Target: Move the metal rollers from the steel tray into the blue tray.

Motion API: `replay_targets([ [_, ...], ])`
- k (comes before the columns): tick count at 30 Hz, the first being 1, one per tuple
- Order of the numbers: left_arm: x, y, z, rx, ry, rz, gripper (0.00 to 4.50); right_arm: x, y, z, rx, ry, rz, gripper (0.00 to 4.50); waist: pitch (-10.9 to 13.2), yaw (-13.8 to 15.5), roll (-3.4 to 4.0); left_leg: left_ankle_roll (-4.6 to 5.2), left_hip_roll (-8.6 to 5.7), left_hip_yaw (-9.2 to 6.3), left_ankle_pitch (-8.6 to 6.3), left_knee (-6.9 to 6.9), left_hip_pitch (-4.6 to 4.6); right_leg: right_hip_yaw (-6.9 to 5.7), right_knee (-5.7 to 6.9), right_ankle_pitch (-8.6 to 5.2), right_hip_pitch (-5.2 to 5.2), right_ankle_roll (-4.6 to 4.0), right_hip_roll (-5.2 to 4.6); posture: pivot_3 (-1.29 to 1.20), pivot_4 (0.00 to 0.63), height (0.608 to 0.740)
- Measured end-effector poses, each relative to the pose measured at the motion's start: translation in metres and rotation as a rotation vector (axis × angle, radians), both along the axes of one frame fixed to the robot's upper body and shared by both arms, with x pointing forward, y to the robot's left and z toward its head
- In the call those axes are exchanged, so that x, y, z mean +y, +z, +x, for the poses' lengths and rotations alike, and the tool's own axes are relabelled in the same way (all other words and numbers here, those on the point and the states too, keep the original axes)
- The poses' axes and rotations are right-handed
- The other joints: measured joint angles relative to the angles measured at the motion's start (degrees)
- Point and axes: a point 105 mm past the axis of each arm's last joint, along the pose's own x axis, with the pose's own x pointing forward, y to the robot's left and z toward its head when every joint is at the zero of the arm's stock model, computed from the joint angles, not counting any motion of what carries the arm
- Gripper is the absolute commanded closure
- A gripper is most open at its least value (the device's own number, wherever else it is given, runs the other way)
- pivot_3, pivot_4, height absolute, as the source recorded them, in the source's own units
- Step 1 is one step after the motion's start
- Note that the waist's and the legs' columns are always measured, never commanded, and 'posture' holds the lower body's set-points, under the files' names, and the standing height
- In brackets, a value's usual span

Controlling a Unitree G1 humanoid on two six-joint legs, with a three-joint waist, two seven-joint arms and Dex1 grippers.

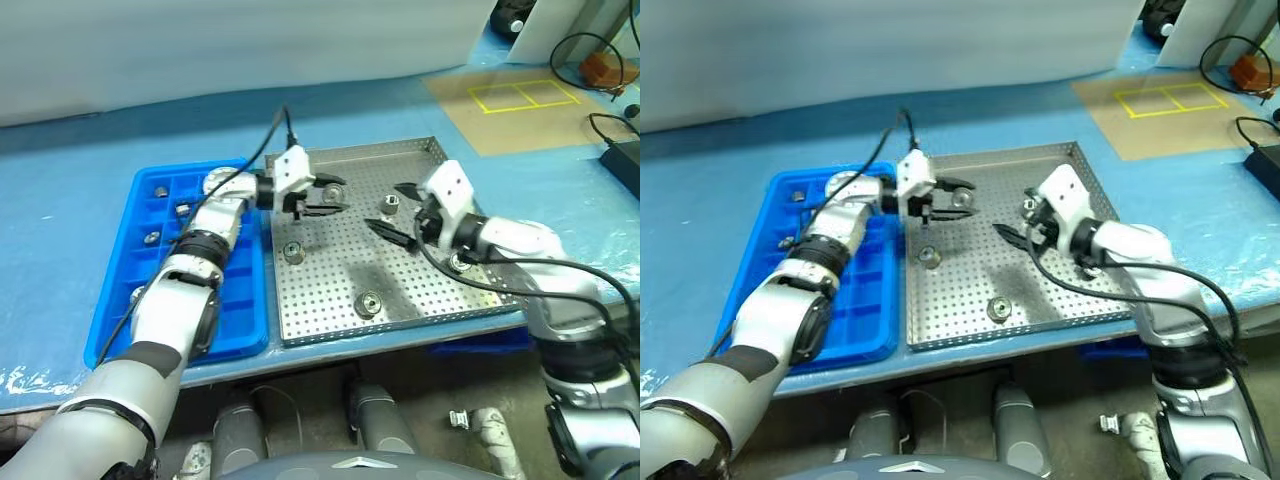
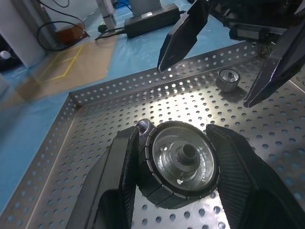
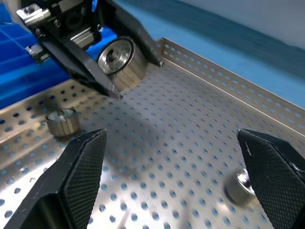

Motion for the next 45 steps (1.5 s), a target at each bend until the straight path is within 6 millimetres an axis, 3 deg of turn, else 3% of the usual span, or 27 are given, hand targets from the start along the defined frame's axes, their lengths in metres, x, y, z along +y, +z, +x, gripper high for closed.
replay_targets([
  [6, 0.065, -0.029, -0.019, 0.057, 0.164, 0.047, 2.59, 0.05, 0.005, 0.021, -0.029, 0.18, 0.035, 0.0, 0.0, 2.9, 0.03, -0.19, 0.25, -0.01, 0.12, -0.12, -0.3, -0.08, 0.19, -0.01, -0.45, -0.02, 0.11, -0.02, 0.15, 0.74],
  [12, 0.123, -0.014, -0.042, 0.033, 0.397, 0.003, 2.59, 0.099, -0.002, 0.025, -0.008, 0.367, 0.052, 0.0, 0.1, 6.9, 0.07, -0.31, 0.32, -0.02, 0.17, -0.1, -0.51, -0.26, 0.25, -0.02, -0.64, -0.04, 0.09, 0.13, 0.15, 0.74],
  [17, 0.154, -0.021, -0.061, 0.082, 0.553, -0.027, 2.59, 0.118, 0.0, 0.024, -0.016, 0.464, 0.054, 0.0, 0.1, 9.1, 0.07, -0.38, 0.31, -0.06, 0.21, -0.12, -0.52, -0.33, 0.29, -0.03, -0.62, -0.03, 0.04, 0.21, 0.15, 0.74],
  [22, 0.167, -0.029, -0.06, 0.127, 0.657, -0.094, 2.59, 0.13, -0.009, 0.019, 0.008, 0.526, 0.058, 0.0, 0.1, 10.3, 0.07, -0.55, 0.42, -0.12, 0.31, -0.14, -0.53, -0.39, 0.59, -0.05, -0.72, -0.01, 0.07, 0.22, 0.15, 0.74],
  [26, 0.177, -0.037, -0.048, 0.15, 0.743, -0.147, 2.59, 0.133, -0.009, 0.017, 0.009, 0.542, 0.057, 0.0, 0.1, 10.4, 0.06, -0.72, 0.45, -0.16, 0.41, -0.14, -0.51, -0.42, 0.8, -0.05, -0.76, 0.01, 0.08, 0.18, 0.15, 0.74],
  [32, 0.169, -0.058, -0.038, 0.198, 0.727, -0.13, 2.59, 0.124, -0.01, 0.018, 0.002, 0.521, 0.035, 0.0, 0.0, 10.1, 0.04, -0.85, 0.47, -0.19, 0.49, -0.14, -0.52, -0.41, 0.85, -0.06, -0.81, 0.02, 0.12, 0.11, 0.15, 0.74],
  [41, 0.177, -0.065, -0.036, 0.245, 0.72, -0.115, 2.59, 0.109, -0.021, 0.017, 0.028, 0.454, 0.03, 0.0, 0.0, 9.7, 0.03, -0.9, 0.53, -0.18, 0.52, -0.18, -0.52, -0.39, 0.86, -0.14, -0.86, 0.0, 0.21, 0.08, 0.15, 0.74],
  [45, 0.174, -0.067, -0.037, 0.257, 0.691, -0.104, 1.26, 0.11, -0.018, 0.017, 0.01, 0.444, 0.033, 0.0, 0.0, 9.8, 0.03, -0.9, 0.52, -0.18, 0.53, -0.18, -0.5, -0.39, 0.89, -0.15, -0.85, 0.0, 0.2, 0.07, 0.15, 0.74],
])
